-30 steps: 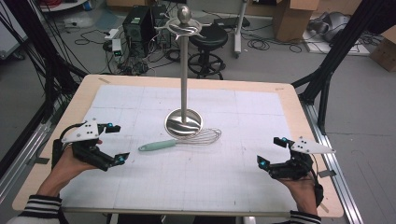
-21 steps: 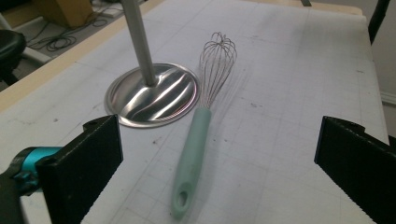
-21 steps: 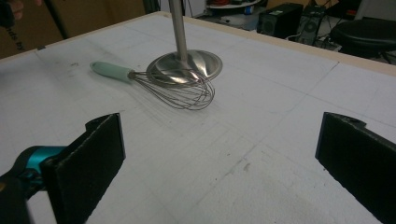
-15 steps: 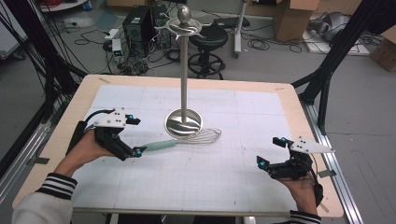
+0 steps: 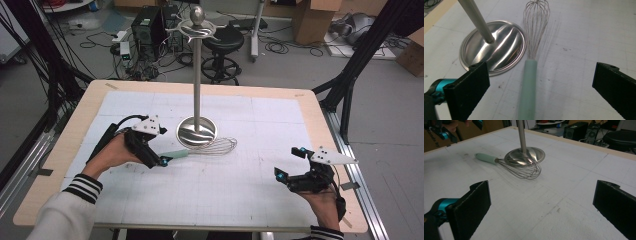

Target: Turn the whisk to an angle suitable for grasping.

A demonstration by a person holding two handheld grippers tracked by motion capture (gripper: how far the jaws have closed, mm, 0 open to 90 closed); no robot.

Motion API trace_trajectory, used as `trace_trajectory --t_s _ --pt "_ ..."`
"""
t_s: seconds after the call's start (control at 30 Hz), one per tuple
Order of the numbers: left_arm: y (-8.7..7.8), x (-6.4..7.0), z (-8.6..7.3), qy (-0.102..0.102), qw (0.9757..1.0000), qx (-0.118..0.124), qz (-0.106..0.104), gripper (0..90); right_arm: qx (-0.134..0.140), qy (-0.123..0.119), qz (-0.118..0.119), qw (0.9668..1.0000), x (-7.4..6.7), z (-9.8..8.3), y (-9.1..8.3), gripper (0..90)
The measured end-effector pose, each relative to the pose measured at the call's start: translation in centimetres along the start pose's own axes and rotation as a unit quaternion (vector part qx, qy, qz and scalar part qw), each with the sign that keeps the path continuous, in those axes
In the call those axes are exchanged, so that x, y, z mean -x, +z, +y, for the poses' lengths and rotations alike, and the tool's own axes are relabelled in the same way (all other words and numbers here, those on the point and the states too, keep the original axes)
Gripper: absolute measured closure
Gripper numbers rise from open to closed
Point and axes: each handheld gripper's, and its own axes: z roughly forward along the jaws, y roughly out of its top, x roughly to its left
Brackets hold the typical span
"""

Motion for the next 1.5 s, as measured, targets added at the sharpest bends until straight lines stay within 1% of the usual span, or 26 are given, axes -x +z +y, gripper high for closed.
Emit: trace_trajectory --t_s 0.03,0.17,0.2,0.23,0.33,0.4,0.53,0.57,0.63,0.67,0.73,0.8,0.87,0.93,1.0,1.07,1.13,1.17,1.2,1.27,1.33,1.37,1.4,1.43,1.47,1.5 --pt "0.6 -0.2 -0.1 0.0 0.9999 -0.012 -0.002 1.7 0.0 0.0 0.001 1.0 0.0 0.0 0.0 0.5" --pt "1.5 -0.4 -0.3 -0.007 0.9997 -0.023 -0.002 1.7 0.0 0.0 0.002 1.0 0.0 0.0 0.0 0.5" --pt "2.1 -0.4 -0.3 -0.006 0.9994 -0.033 -0.002 1.7 0.0 -0.001 0.002 1.0 0.0 0.0 0.0 0.5" --pt "2.1 -0.4 -0.3 -0.006 0.9994 -0.033 -0.002 1.8 0.0 -0.001 0.002 1.0 0.0 0.0 0.0 0.5" --pt "3.5 -0.2 -0.2 -0.004 0.9986 -0.051 -0.008 1.8 -0.001 -0.002 0.004 1.0 0.0 0.0 0.1 0.5" --pt "3.8 -0.3 0.0 0.001 0.9983 -0.058 -0.011 2.7 -0.002 0.0 0.004 1.0 -0.1 0.0 0.1 0.5" --pt "5.2 -0.2 0.4 0.0 0.9975 -0.068 -0.015 3.0 0.0 0.0 0.006 1.0 -0.1 0.1 0.1 0.5" --pt "5.2 -0.2 0.4 0.0 0.9975 -0.068 -0.015 3.2 0.0 0.0 0.006 1.0 -0.1 0.1 0.1 0.5" --pt "5.7 -0.4 0.5 0.001 0.9968 -0.078 -0.015 10.8 0.0 0.001 0.006 1.0 -0.1 0.1 0.1 0.5" --pt "5.9 -0.5 0.4 -0.001 0.9965 -0.083 -0.011 11.0 0.001 0.001 0.006 1.0 -0.1 0.1 0.1 0.5" --pt "6.0 -0.6 0.4 -0.007 0.9961 -0.087 -0.014 11.7 0.002 -0.001 0.006 1.0 0.0 0.1 0.1 0.5" --pt "6.4 -0.8 0.2 -0.015 0.9946 -0.102 -0.01 13.3 0.003 -0.002 0.005 1.0 0.0 0.0 0.1 0.5" --pt "6.5 -0.9 0.2 -0.018 0.9943 -0.104 -0.012 15.2 0.001 0.0 0.006 1.0 0.0 0.0 0.0 0.5" --pt "7.0 -0.9 0.0 -0.013 0.9932 -0.115 -0.012 22.9 0.002 0.0 0.006 1.0 0.0 0.0 0.0 0.4" --pt "7.1 -0.9 -0.1 -0.011 0.9929 -0.118 -0.013 28.8 0.002 -0.001 0.007 1.0 -0.1 0.0 0.1 0.5" --pt "7.5 -1.0 -0.2 -0.008 0.9912 -0.132 -0.013 33.9 0.001 0.001 0.008 1.0 -0.1 0.0 0.1 0.5" --pt "7.6 -1.0 -0.3 -0.006 0.9906 -0.136 -0.011 37.3 0.001 0.002 0.009 1.0 -0.1 0.0 0.1 0.5" --pt "7.7 -1.0 -0.3 -0.009 0.9905 -0.137 -0.011 38.8 0.001 0.002 0.009 1.0 -0.1 0.0 0.1 0.5" --pt "7.8 -1.1 -0.4 -0.01 0.9905 -0.137 -0.015 42.6 0.0 0.002 0.008 1.0 -0.1 0.0 0.1 0.5" --pt "7.8 -1.1 -0.3 -0.008 0.9905 -0.137 -0.013 44.6 0.0 0.001 0.009 1.0 -0.1 0.0 0.1 0.5" --pt "7.8 -1.1 -0.3 -0.006 0.9903 -0.138 -0.014 53.0 0.001 0.002 0.008 1.0 0.0 0.0 0.1 0.5" --pt "7.8 -1.0 -0.2 -0.004 0.9904 -0.137 -0.016 54.1 0.001 0.004 0.009 1.0 0.0 0.0 0.1 0.5" --pt "7.9 -1.0 -0.2 -0.002 0.99 -0.14 -0.015 54.1 0.001 0.004 0.009 1.0 0.0 0.0 0.1 0.5" --pt "7.9 -0.9 -0.1 -0.001 0.9891 -0.146 -0.015 58.6 0.002 0.002 0.009 1.0 0.0 0.0 0.1 0.5" --pt "8.0 -0.9 -0.1 0.001 0.9891 -0.146 -0.015 58.6 0.002 0.002 0.009 1.0 0.0 0.0 0.1 0.5" --pt "8.1 -0.9 -0.1 0.001 0.9886 -0.15 -0.012 62.0 0.001 0.003 0.01 0.9999 -0.1 0.0 0.1 0.4"
